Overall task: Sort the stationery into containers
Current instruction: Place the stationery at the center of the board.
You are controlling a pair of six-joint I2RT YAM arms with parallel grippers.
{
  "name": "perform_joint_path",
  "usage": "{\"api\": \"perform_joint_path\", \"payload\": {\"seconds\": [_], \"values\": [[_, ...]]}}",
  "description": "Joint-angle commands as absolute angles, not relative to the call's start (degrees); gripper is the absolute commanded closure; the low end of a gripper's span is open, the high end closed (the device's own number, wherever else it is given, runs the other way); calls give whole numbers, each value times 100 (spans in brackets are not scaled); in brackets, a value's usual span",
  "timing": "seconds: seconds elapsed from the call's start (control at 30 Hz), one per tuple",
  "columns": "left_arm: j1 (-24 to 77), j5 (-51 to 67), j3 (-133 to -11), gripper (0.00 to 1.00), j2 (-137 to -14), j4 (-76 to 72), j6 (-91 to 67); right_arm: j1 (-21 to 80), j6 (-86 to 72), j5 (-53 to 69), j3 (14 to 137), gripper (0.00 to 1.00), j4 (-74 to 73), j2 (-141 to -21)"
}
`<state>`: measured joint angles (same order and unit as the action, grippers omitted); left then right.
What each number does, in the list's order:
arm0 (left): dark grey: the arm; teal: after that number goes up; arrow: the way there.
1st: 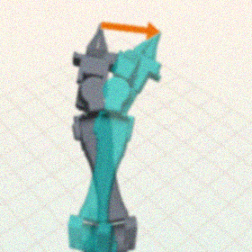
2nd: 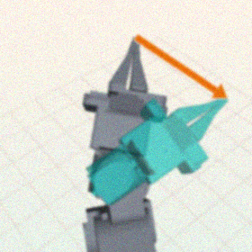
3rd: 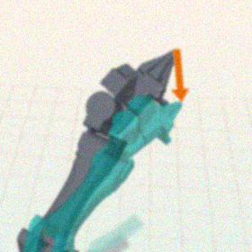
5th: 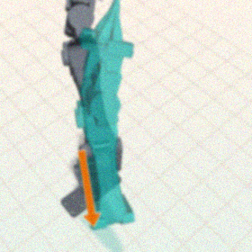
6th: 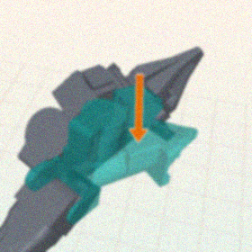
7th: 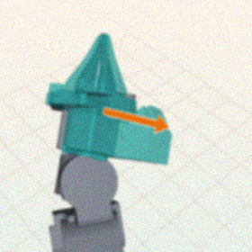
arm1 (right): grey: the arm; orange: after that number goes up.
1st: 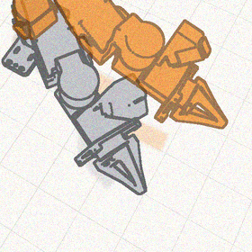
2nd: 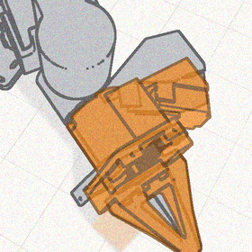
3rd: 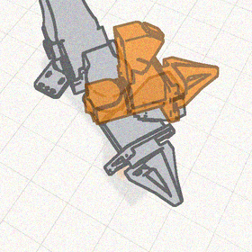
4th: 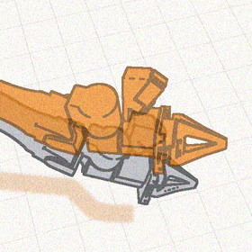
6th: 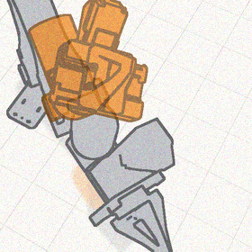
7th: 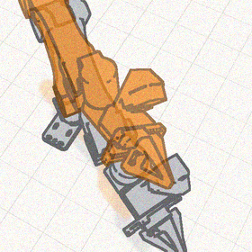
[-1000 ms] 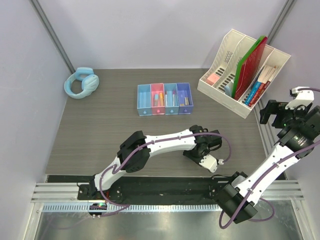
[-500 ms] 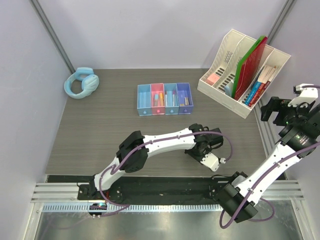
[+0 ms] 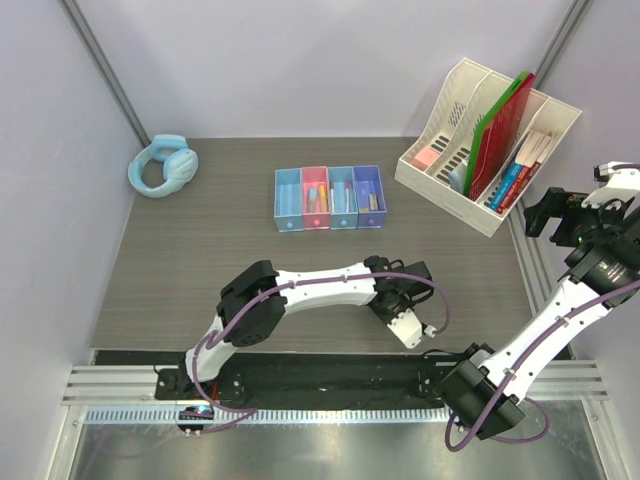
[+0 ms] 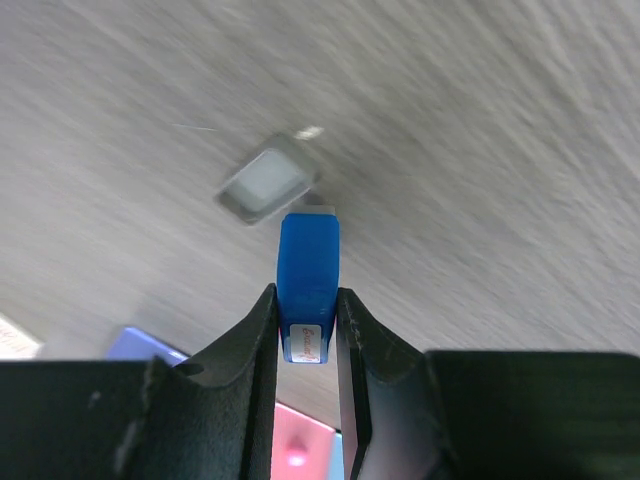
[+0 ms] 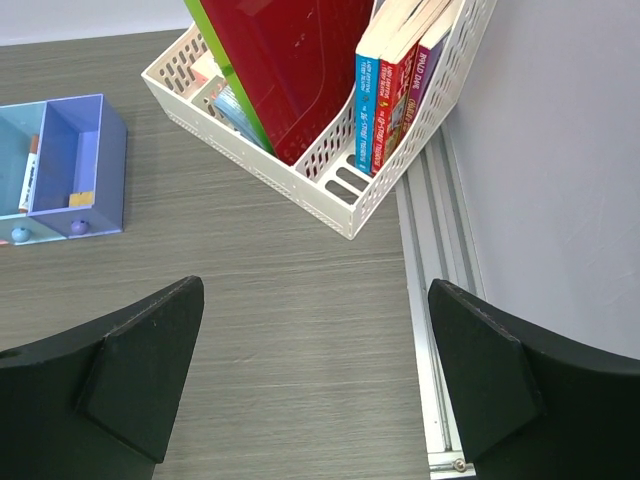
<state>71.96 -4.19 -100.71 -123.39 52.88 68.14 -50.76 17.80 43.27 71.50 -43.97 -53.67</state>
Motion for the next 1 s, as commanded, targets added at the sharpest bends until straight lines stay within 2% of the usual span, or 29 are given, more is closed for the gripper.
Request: {"api": "perform_joint_path", "payload": {"seconds": [0.0, 0.17, 0.67, 0.97], "values": [[7172, -378, -10484, 100, -11997, 4702, 7119, -5098, 1705, 4439, 7374, 0, -4228, -5370], [7181, -282, -10845, 100, -11997, 4860, 7110, -5098, 1740, 4421, 7330, 0, -4219, -5388], [7207, 263, -10819, 100, -12375, 4948, 7304, -5098, 1679, 4403, 7339, 0, -4219, -5265], [7216, 97, -10257, 100, -12349, 4449, 7392, -5098, 1582, 4403, 7321, 0, -4236, -5194]]}}
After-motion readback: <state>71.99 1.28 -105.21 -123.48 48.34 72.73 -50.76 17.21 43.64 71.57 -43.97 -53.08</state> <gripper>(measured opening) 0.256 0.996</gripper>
